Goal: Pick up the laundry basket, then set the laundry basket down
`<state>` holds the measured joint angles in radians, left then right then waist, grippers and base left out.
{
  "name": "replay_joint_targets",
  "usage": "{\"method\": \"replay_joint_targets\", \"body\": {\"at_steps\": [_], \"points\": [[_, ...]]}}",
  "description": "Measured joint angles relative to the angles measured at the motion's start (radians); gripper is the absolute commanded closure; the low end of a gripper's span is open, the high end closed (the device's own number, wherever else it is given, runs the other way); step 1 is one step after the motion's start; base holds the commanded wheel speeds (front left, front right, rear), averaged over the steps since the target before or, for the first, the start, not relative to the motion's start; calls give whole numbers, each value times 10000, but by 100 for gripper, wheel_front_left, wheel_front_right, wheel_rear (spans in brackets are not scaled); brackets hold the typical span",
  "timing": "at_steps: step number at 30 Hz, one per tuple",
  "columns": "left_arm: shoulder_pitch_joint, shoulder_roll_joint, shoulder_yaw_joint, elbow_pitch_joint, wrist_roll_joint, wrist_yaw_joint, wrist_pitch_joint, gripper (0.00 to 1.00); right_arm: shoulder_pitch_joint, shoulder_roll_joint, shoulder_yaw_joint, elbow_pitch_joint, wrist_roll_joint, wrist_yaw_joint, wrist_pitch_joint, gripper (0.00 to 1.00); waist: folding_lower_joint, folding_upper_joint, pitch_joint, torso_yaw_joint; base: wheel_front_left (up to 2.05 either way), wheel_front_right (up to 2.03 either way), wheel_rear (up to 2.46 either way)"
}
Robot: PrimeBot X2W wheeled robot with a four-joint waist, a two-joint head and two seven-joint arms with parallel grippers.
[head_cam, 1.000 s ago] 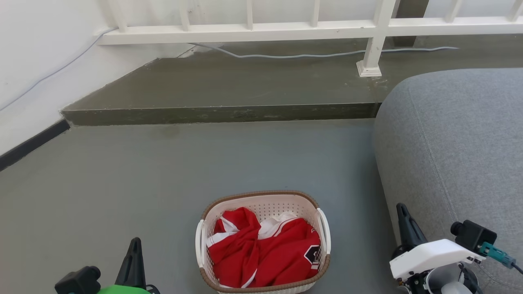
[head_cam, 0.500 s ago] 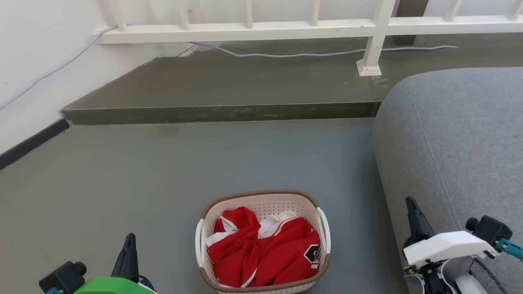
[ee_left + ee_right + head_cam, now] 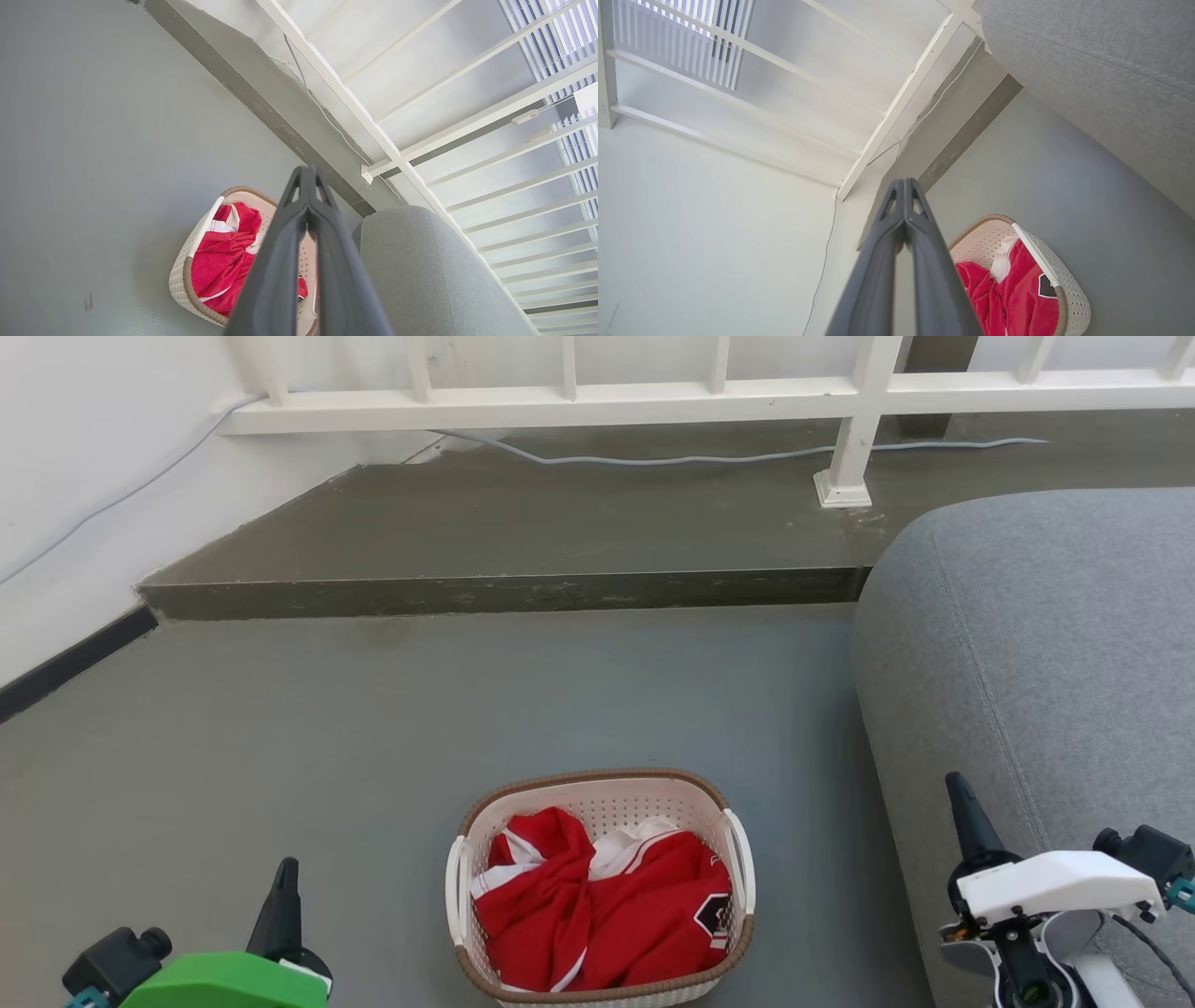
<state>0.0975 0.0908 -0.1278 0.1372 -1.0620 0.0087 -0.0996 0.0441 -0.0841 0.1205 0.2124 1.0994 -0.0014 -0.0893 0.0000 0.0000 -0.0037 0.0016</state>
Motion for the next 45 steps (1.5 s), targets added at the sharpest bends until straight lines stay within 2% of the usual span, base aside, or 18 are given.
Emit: {"method": "replay_joint_targets", "body": {"at_steps": [45], "points": [[-1236,94,974,1049,-6019,-1156,1195,100,-834,-48,-1655,441,5478,1089,1271,100,0,0,74,-18,0,0,0]]}}
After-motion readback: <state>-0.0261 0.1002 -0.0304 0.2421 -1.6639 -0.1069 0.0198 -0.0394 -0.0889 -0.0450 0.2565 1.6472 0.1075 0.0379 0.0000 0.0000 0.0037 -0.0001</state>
